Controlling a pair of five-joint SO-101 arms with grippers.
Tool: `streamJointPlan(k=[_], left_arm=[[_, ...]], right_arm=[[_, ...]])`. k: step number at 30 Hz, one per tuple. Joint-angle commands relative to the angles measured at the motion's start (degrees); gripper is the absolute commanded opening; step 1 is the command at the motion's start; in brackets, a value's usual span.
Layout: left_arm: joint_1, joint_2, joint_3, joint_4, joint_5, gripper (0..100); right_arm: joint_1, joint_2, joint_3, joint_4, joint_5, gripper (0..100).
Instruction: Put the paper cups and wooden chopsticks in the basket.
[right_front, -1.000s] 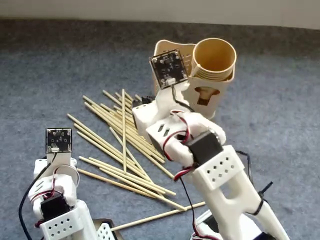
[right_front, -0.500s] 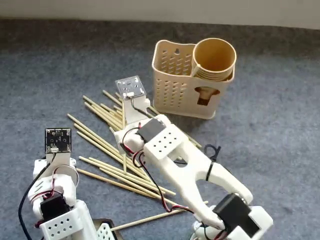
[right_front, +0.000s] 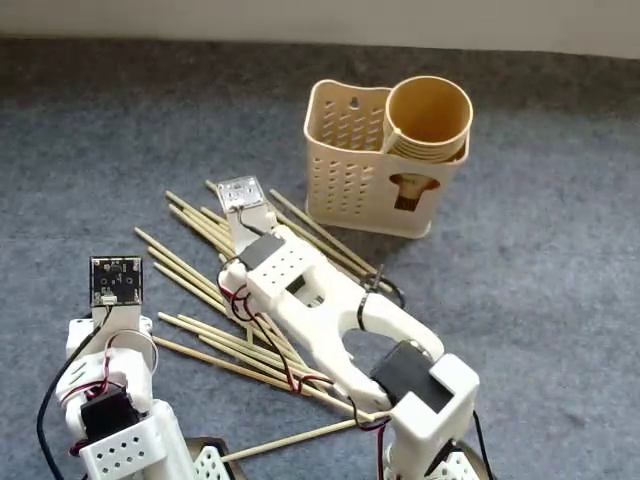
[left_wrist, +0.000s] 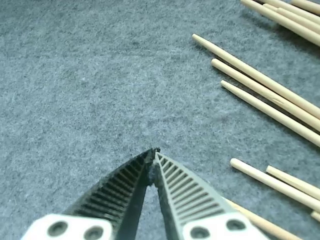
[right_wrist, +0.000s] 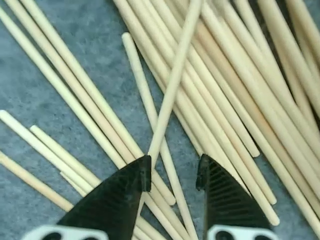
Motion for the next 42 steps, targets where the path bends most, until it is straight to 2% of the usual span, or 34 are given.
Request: streamJointPlan(k=[1,12,19,28,35,39,42], left_arm=[[-0.5,-0.7,1.2,0.3,-0.4,1],[-0.5,-0.7,1.2,0.3,-0.4,1],[-0.5,-0.7,1.2,0.3,-0.4,1],[-0.5,-0.7,1.2,0.3,-0.4,1],[-0.5,-0.7,1.2,0.3,-0.4,1],[-0.5,-0.7,1.2,0.3,-0.4,1],[-0.5,-0.7,1.2,0.3,-0.4,1]], right_arm=[[-1.9,0.2,-3.4,0.0,-0.6,15.9],[-1.3,4.5,-4.7,0.0,-0.6,15.7],[-0.9,4.4,-5.1,0.4,-0.3,2.7],[-0.8,4.2,-5.8,4.1,-0.2,1.5],[2.0,-4.7,-4.8,4.6,-0.2,1.5],[4.7,-11.2,0.9,4.2,0.0,1.5],[5.5,-16.0,4.2,4.1,3.0,1.5]])
